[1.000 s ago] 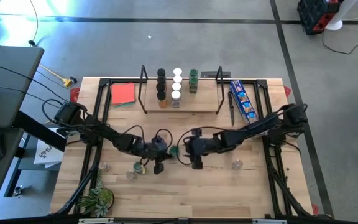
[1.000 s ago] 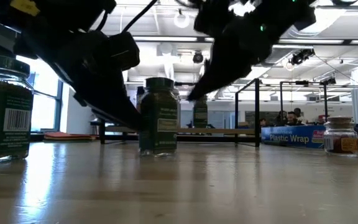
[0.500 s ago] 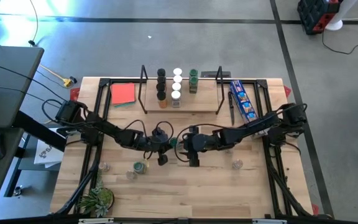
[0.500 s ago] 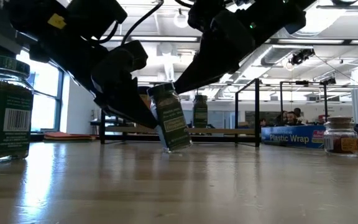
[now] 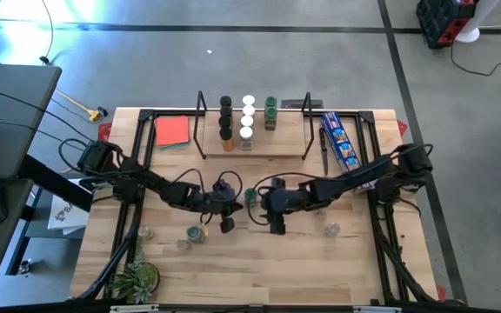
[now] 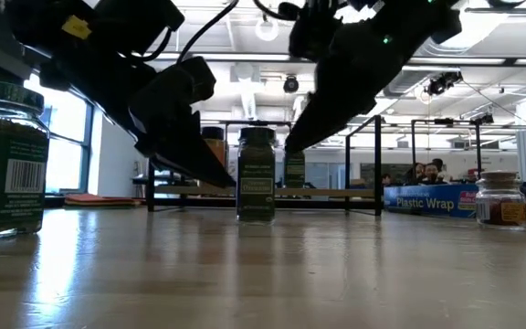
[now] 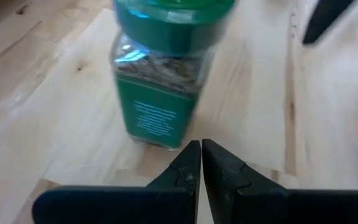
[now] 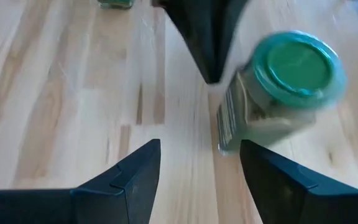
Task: Shelf spices
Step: Put the green seasoning bottle on the shelf aligned with the other green seasoning bottles
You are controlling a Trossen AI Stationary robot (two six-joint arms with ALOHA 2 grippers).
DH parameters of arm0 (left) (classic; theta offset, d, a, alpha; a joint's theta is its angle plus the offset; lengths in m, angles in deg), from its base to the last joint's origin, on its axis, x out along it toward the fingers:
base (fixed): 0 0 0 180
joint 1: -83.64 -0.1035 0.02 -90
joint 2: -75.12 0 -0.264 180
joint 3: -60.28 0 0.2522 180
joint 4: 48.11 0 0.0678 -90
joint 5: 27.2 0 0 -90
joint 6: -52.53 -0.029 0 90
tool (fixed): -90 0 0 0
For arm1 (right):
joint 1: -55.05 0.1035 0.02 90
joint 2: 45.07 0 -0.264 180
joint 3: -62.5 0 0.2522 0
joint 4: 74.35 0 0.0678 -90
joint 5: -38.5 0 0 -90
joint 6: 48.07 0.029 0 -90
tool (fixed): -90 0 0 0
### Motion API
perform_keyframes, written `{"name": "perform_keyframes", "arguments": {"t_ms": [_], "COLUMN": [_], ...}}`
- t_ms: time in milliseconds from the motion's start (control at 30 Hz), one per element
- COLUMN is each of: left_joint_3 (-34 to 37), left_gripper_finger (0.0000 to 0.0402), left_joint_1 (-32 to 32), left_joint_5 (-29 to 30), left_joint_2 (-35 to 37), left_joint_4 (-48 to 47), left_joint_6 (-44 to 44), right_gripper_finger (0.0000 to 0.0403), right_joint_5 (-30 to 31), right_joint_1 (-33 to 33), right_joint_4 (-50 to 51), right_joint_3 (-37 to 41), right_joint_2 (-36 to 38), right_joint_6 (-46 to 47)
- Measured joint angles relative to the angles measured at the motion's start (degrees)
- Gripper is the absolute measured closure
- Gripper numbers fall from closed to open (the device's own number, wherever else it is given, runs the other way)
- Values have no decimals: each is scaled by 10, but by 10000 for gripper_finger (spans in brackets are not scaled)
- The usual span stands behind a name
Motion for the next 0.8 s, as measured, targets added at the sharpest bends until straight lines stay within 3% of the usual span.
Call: {"name": "perform_keyframes", "arguments": {"t_ms": [100,300,500,800], "left_joint_3": [0,0,0,0], "left_gripper_finger": [387,387,387,387], "left_joint_1": [6,11,9,9], "left_joint_5": [-1,20,92,98], "left_joint_2": [0,0,0,0], "left_joint_4": [-1,-3,-14,-18], "left_joint_6": [1,6,16,16], "right_gripper_finger": [187,187,187,180], "right_joint_5": [13,113,64,43], "right_joint_1": [9,14,-32,-83], "right_joint_4": [53,95,-70,-97], "right_joint_3": [0,12,97,92], "right_joint_2": [19,37,36,36], "right_joint_6": [26,-24,-69,-81]}}
